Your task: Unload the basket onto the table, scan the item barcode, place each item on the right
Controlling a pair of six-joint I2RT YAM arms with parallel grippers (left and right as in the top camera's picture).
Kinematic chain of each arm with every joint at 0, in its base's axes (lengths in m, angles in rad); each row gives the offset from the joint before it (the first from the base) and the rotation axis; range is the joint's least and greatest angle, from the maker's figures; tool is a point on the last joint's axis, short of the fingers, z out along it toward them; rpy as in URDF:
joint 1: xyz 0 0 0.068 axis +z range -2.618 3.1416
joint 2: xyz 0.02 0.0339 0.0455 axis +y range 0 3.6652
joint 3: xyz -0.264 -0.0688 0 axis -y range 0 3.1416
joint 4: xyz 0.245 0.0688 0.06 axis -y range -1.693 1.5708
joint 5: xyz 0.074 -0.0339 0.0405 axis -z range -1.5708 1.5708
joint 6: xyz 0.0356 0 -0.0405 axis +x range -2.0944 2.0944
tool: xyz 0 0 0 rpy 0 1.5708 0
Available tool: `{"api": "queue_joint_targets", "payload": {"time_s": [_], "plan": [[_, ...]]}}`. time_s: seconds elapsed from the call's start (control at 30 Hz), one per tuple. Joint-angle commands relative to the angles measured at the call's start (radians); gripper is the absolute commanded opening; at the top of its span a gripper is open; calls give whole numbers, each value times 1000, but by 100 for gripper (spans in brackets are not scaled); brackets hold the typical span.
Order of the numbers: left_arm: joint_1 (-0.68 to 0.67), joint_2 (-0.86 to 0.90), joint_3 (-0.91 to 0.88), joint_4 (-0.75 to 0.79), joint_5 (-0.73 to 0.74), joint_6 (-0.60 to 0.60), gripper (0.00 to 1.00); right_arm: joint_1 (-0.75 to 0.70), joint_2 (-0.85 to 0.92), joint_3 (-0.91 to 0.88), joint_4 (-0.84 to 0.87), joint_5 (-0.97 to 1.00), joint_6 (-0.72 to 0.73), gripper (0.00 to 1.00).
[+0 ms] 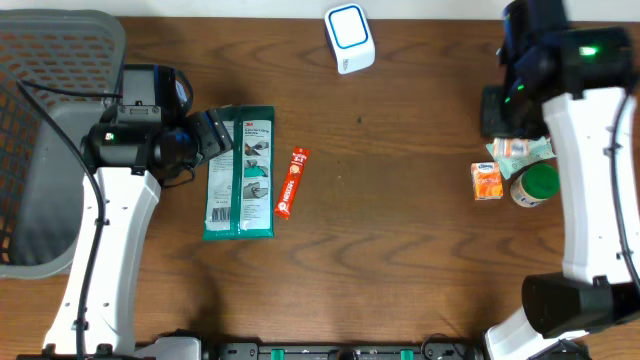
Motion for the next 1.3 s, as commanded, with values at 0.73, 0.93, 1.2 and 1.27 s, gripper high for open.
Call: {"api": "queue_joint_targets", "payload": {"time_s": [0.73, 0.93, 1.2, 1.27], "plan": [[3, -3, 8, -3, -6, 6, 80, -66, -7, -511, 402, 43, -36, 99], [3, -3, 8, -3, -6, 6, 80, -64, -7, -515, 445, -309, -37, 99], [3, -3, 8, 22, -2, -13, 80, -13, -7, -602, 595, -523, -36, 94], [3, -3, 8, 43, -2, -14, 80, 19, -7, -644, 646, -560, -36, 87]]}}
